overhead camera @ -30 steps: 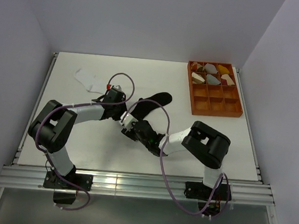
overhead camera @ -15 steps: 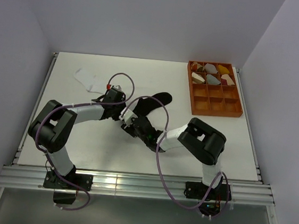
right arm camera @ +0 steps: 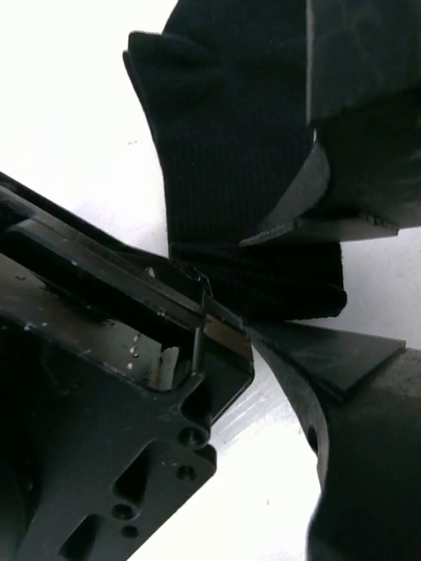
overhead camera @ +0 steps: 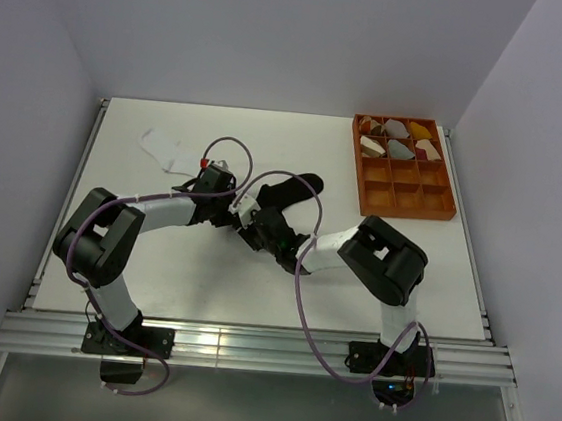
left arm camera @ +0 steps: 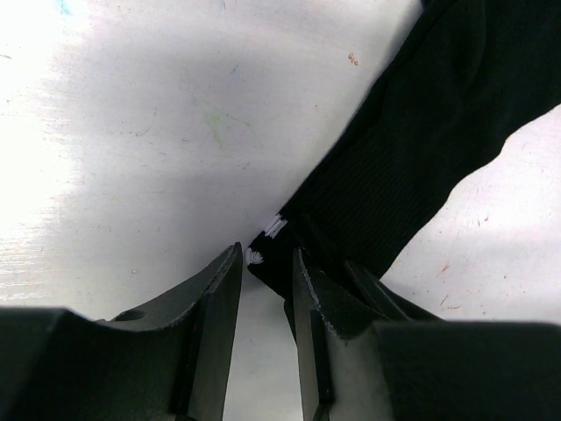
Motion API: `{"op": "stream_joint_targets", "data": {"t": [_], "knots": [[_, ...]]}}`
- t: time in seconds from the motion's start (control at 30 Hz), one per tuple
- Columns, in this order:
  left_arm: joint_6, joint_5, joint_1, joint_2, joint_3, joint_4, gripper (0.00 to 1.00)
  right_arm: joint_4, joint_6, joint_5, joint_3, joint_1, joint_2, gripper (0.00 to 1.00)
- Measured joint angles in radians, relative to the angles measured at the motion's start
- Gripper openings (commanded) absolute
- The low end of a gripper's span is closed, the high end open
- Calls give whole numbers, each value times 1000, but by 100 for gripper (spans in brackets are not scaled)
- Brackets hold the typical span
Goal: Roll the socks
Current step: Roll the sock at the center of the board.
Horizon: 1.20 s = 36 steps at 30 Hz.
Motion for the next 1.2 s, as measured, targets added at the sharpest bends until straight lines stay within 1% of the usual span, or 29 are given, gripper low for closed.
{"op": "stream_joint_targets", "data": {"t": [0.13,0.17,0.23,0.27,0.33,0.47,0.6,0.73,0.9,1.03,1.2], "knots": [[0,2,0,0,0,-3,36,-20,5,-15,8,-1,0,33],[0,3,0,0,1,-4,36,-29,4,-18,13,-1,0,28],[0,5,1,-1,2,-6,36,-47,4,-23,21,-1,0,22],[0,6,2,-2,2,-9,36,-58,4,-26,28,-1,0,16],[0,10,5,-7,-1,-10,38,-83,5,-36,42,-3,0,8],[-6,12,20,-50,-43,-10,43,-140,20,-91,75,-17,0,1],[-15,16,56,-137,-121,-32,48,-220,60,-192,121,-51,0,0],[-37,18,93,-237,-192,-39,50,-299,132,-314,165,-104,5,0],[-57,18,118,-384,-262,5,51,-361,266,-507,230,-183,46,0],[-64,27,118,-446,-308,67,52,-369,397,-657,257,-244,84,0],[-81,46,118,-443,-358,131,53,-306,594,-818,256,-308,137,0]]}}
